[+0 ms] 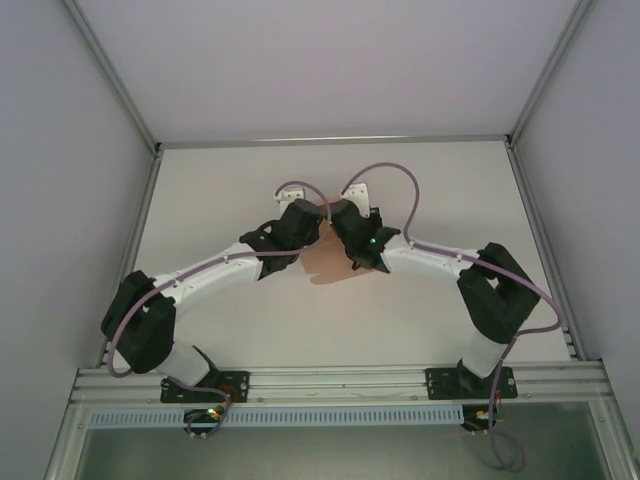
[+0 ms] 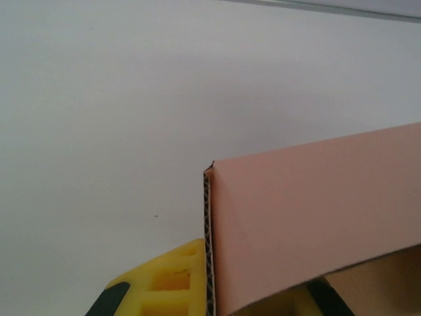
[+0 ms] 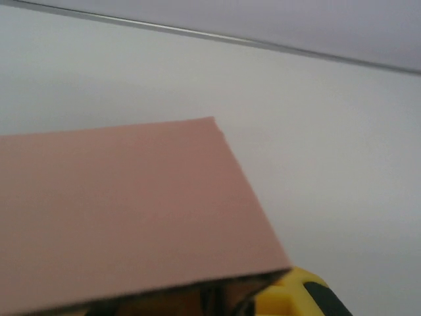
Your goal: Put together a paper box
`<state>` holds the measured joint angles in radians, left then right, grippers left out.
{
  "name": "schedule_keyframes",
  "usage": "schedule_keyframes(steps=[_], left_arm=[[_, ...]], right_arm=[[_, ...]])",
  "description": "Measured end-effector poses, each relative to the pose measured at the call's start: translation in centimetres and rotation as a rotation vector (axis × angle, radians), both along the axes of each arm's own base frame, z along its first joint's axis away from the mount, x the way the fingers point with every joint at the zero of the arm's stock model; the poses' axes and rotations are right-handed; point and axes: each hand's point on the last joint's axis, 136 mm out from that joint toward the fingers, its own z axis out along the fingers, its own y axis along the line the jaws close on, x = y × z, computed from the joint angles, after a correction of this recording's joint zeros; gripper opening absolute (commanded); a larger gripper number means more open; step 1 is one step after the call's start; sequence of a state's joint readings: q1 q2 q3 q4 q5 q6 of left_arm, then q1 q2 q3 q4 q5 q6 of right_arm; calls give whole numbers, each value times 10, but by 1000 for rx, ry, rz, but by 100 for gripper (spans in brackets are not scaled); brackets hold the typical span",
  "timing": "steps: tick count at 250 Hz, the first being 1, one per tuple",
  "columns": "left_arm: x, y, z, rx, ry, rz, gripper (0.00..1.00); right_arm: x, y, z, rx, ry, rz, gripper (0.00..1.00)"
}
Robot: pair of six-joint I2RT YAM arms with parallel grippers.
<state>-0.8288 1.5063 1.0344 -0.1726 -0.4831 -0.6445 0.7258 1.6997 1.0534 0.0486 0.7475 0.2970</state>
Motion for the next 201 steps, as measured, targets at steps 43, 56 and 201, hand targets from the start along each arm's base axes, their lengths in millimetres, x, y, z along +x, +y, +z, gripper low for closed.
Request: schedule_keyframes(steps=[43,56,201], left_arm=[[-2,11,-7,59,17,18,0],[-2,12,-6,63,14,22,0],[-8,29,2,102,-73,-32,0]], right_arm=[[-6,-4,-9,134,-70,191,59],[-8,-4,-4,162,-94,243,64],[-60,8,101,407,-144,503,89]])
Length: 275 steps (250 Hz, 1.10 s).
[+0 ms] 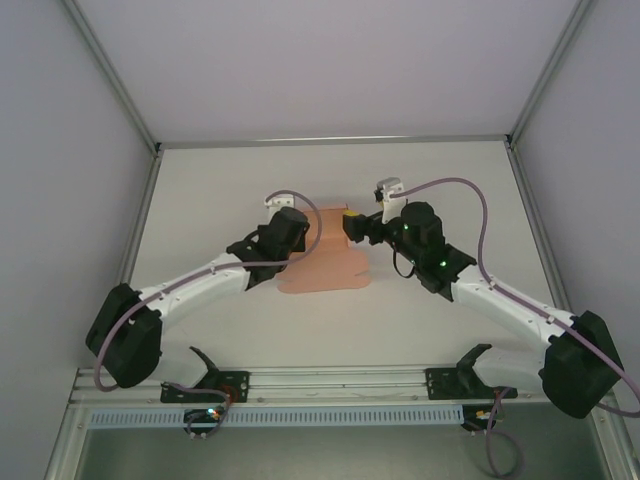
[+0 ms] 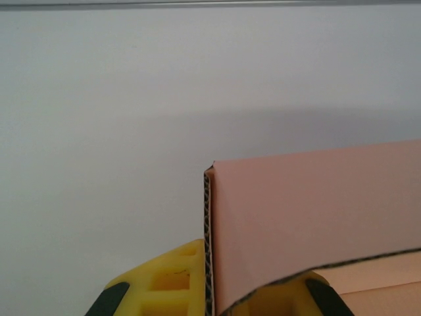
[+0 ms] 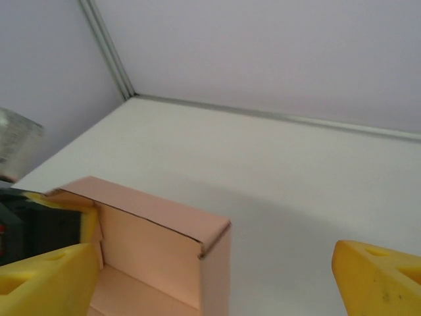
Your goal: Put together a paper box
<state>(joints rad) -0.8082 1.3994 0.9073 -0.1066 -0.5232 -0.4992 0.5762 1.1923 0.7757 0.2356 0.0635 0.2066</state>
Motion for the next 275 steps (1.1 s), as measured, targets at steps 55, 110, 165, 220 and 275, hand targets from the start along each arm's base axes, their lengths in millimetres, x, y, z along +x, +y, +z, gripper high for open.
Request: schedule_keyframes(steps=[55,110,165,220,275], left_arm=[[-1,-19,10,-44,-35,-115,0],[-2,-29,14,-58,-43,-177,0],[-5,-32,11,16,-29,-276,0],[1,-42,-3,235,173,-660,0],[-30,-49,-60,558,437,-1021,0]], right_arm=[[-4,0,-33,-26,187,-33,83],[-5,10,-46,-116,258,-107,73],[-7,3,-55,-151,287,-148,97],[-33,-15,-27,-71,239,-134,100],[-51,-71,-14,37,228,-241,100]])
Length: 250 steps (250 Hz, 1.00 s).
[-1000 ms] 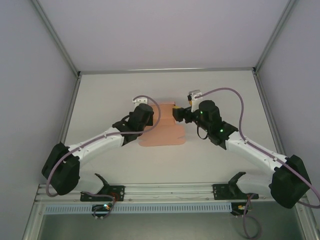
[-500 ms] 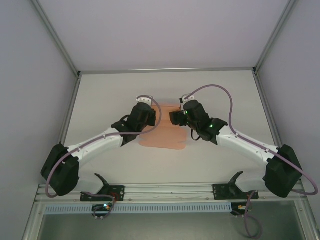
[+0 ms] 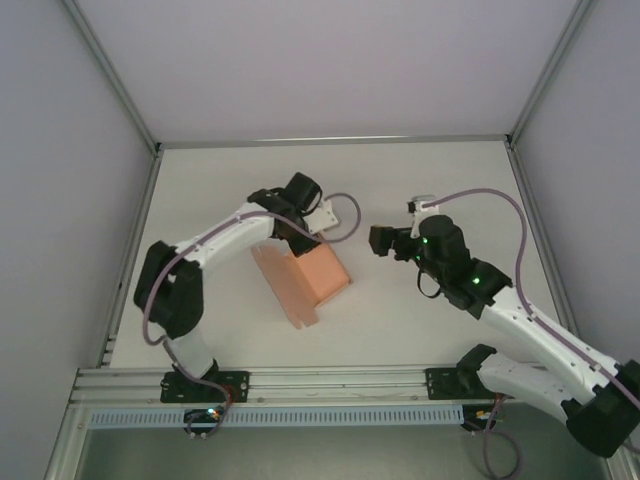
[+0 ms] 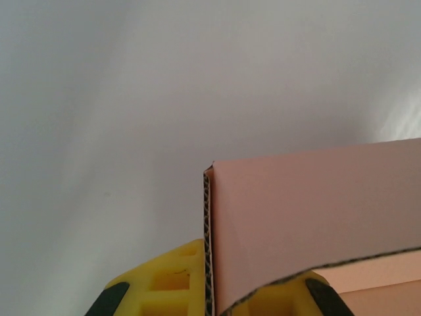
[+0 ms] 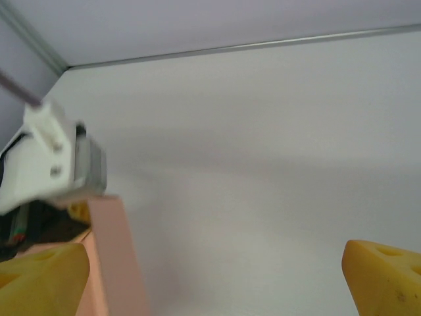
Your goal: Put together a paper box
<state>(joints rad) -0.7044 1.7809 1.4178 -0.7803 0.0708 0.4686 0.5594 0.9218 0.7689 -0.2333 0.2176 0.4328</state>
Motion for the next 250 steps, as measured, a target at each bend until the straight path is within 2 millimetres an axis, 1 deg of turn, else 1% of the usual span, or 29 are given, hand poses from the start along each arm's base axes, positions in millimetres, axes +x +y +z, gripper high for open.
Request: schedule_keyframes(steps=[18,36,55,77,84,101,112,124,137,144,153,196,226,250], left_arm=[[-9,-3,-15,87,47,-101,0],[-13,-8,-28,161,71,-189,0],[-15,-13,-42,236,74,-268,0],[-14,-18,-56,308,66,-329,0],[-13,-20,-60,329,61,-342,5],[-9,-21,-70,379,44,-363,25],[-6,-20,-75,408,35,-369,41],[-4,-19,-80,434,32,-379,52],[-2,-18,-84,453,33,-376,56],[-1,-18,-84,458,34,-380,60],[-1,-18,-83,457,34,-379,62],[4,-27,-68,423,14,-378,64],[0,-30,-57,392,12,-384,64],[-5,-31,-51,366,31,-390,64]], right_arm=[[-3,-19,-11,-3,40,-56,100],[-6,-33,-23,-13,82,-95,100],[-9,-41,-32,-17,114,-116,100],[-12,-46,-39,-22,138,-125,100],[-12,-47,-41,-23,144,-127,100],[-14,-51,-45,-29,157,-137,100],[-14,-52,-47,-28,164,-140,100],[-14,-54,-49,-27,170,-142,100],[-14,-54,-50,-26,175,-143,100],[-14,-55,-50,-24,175,-143,100],[-14,-55,-50,-23,176,-144,100],[-14,-55,-50,-13,181,-138,100],[-14,-54,-50,-10,183,-133,100],[-14,-54,-50,-7,184,-130,100]])
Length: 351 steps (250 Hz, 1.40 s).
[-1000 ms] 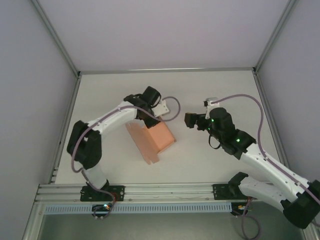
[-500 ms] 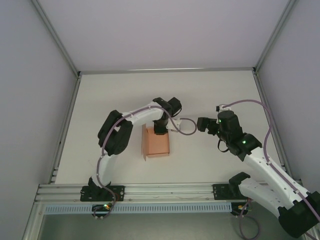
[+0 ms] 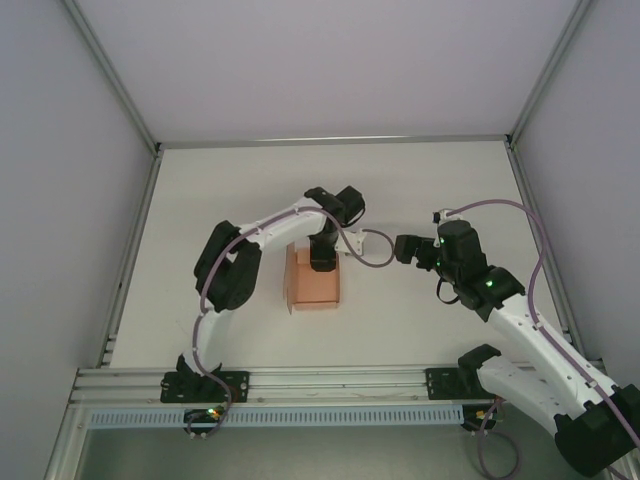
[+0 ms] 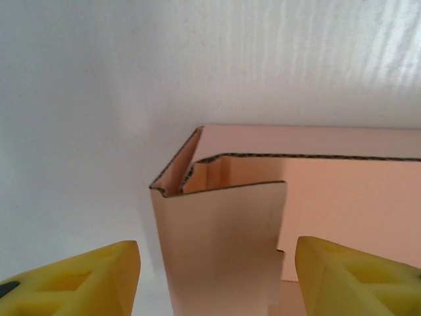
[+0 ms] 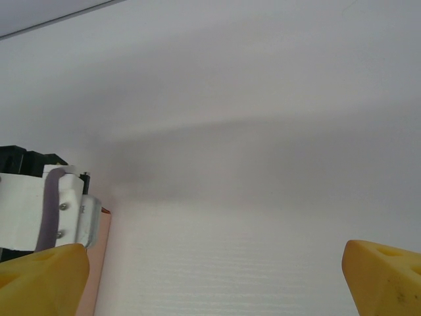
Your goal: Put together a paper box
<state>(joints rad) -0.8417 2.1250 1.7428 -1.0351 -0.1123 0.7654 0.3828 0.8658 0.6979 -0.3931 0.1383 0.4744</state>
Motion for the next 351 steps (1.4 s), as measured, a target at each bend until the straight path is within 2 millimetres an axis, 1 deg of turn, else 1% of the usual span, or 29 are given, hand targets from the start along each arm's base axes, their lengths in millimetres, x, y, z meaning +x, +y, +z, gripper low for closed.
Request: schedule_keyframes(steps=[30,47,60,84,104,126,156,179,191,209,222,230,243,273,323,351], left_arm=[[-10,1,3,-25,59,2,66],[-9,-1,10,-69,75,12,66],[-3,2,17,-97,70,31,63],[12,9,28,-124,57,71,53],[23,13,30,-132,62,88,52],[24,10,21,-130,102,95,52],[14,10,2,-106,180,96,51],[8,11,-5,-96,216,97,47],[7,12,-6,-92,224,97,42],[7,12,-7,-92,224,98,32],[9,12,-8,-91,221,95,28],[9,12,-10,-88,222,98,23],[10,13,-16,-77,226,108,19],[11,16,-37,-36,239,123,0],[20,18,-37,-18,183,158,0],[36,19,-34,-27,78,204,0]], right_arm=[[0,1,0,6,3,9,100],[0,1,0,7,4,9,100],[0,1,-1,8,5,10,100],[0,1,-2,7,11,11,100],[0,1,-2,7,12,10,100],[0,1,-2,7,12,10,100],[0,1,-3,6,12,10,100],[0,1,-3,6,13,7,100],[0,0,-3,5,15,6,99],[0,0,-4,4,17,5,100],[0,0,-4,4,18,6,100],[0,0,-4,4,18,5,100],[0,0,-4,4,19,5,100],[-1,-1,-5,3,20,4,99],[-4,-2,-14,-4,39,3,100],[-5,-1,-15,1,43,11,100]])
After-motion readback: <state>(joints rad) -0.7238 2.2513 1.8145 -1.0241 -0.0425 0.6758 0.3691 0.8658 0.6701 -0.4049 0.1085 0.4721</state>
